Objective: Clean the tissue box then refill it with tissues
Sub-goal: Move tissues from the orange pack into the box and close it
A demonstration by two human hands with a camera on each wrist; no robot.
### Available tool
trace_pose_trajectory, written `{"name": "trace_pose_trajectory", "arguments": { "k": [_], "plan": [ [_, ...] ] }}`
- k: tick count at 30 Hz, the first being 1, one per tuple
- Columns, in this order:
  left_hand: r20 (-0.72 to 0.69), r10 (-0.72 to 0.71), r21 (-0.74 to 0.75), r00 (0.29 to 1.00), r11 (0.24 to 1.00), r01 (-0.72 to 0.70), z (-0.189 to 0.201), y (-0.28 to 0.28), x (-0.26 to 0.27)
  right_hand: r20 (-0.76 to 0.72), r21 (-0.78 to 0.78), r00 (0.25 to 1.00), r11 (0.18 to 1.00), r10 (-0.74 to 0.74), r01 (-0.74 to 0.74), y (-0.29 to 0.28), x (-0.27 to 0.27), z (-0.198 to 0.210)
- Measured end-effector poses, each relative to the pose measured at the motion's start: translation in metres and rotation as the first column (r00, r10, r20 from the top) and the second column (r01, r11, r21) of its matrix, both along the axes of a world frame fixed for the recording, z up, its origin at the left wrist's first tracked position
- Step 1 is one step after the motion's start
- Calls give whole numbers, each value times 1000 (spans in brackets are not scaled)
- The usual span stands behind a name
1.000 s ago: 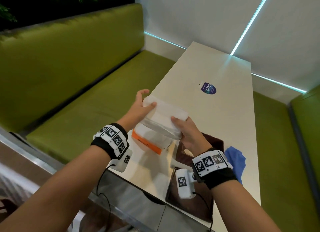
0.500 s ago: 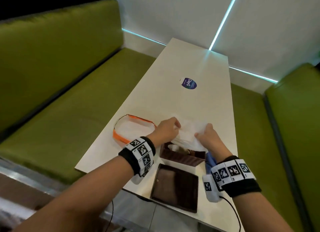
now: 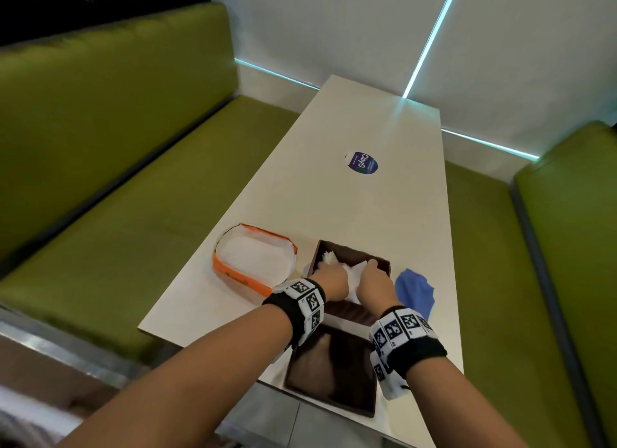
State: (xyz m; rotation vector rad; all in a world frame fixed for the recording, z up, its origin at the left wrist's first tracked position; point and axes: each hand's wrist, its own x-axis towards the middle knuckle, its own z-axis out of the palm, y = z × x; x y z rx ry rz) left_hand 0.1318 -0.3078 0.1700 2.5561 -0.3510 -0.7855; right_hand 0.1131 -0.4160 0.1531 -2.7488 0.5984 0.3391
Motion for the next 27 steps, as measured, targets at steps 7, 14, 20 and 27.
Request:
{"name": "trace_pose_trajectory", "arguments": {
  "k": [7,14,20,27],
  "plan": [
    [88,-57,156,994,987,43,-4,-8,-3,73,-208,992,974,107,-90,0,1,-2],
    [162,-62,-116,985,990,81,4,5,-8,-76,-107,970,965,231,-238,6,-1,-4],
    [257,229,-449,939,889,-93,23,90,14,301,-153,904,952,302,-266,38,0,27],
    [294,244,-287,924,945,-159,-5,164,63,272,-56,789,828,550,-558,120,7,4]
  ]
}}
